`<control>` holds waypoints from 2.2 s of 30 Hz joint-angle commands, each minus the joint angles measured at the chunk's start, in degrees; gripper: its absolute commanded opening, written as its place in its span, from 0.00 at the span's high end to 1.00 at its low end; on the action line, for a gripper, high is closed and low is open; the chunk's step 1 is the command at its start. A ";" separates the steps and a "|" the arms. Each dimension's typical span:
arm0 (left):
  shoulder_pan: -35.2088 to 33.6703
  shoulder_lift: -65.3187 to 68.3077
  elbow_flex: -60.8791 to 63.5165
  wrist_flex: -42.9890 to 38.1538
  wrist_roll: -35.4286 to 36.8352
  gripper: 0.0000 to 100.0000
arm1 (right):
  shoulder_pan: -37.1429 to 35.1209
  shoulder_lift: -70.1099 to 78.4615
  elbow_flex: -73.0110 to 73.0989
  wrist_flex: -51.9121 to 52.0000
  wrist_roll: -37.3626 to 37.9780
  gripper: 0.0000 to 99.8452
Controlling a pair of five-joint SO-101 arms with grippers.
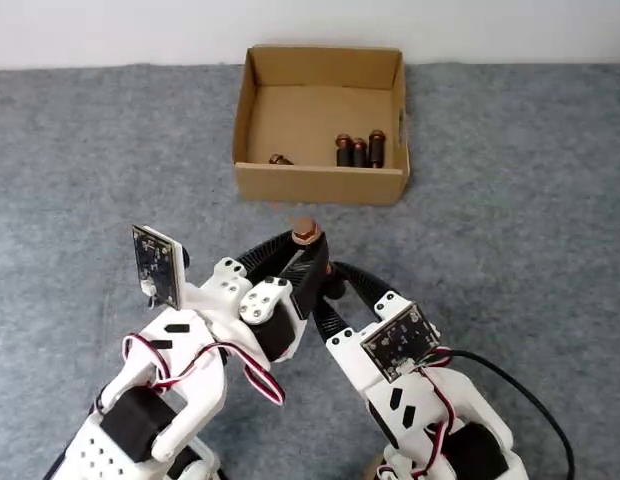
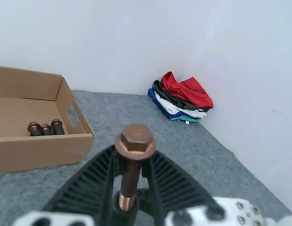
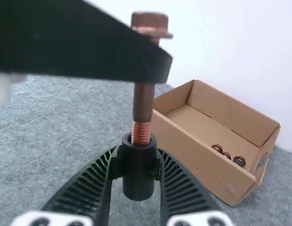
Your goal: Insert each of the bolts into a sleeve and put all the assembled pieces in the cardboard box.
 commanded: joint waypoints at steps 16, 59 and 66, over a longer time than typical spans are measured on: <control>0.62 -0.53 3.74 10.29 -17.67 0.76 | -0.13 -0.31 -1.58 -1.63 0.62 0.99; -40.26 -0.97 36.62 -8.18 -27.52 1.00 | 28.35 1.98 -4.31 3.03 -23.82 0.99; -40.18 -0.53 36.88 -8.70 -26.90 1.00 | 28.35 25.54 -19.34 2.59 -23.91 0.99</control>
